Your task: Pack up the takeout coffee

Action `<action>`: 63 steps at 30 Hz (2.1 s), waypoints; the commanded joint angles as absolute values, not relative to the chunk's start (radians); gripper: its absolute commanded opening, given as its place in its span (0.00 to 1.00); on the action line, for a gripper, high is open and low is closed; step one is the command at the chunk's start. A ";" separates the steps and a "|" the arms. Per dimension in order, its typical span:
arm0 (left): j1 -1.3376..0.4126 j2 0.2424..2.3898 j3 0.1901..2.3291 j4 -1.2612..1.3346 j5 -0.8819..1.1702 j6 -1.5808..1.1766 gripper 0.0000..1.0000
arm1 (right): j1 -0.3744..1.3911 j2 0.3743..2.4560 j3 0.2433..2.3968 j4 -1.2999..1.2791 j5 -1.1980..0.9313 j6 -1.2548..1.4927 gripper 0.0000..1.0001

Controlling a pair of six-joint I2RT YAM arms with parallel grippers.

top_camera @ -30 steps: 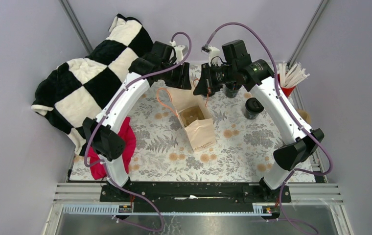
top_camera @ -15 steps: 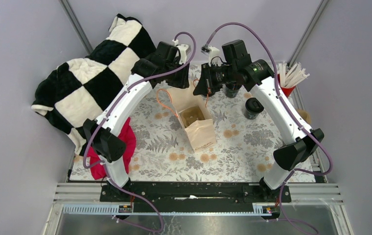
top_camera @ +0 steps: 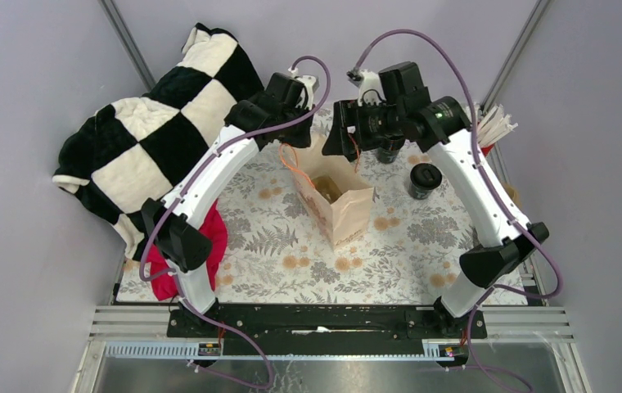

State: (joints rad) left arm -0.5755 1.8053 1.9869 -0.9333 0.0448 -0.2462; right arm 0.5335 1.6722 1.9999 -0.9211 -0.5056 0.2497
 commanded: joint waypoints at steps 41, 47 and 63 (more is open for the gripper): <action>-0.577 1.661 1.975 -1.104 -0.113 -0.364 0.00 | 0.048 1.905 1.731 -0.912 0.146 0.121 0.97; -0.577 1.655 1.964 -1.105 -0.115 -0.361 0.00 | 0.043 1.918 1.714 -0.910 0.114 0.115 0.87; -0.577 1.657 1.966 -1.105 -0.119 -0.356 0.00 | 0.044 1.927 1.672 -0.891 0.104 0.106 0.84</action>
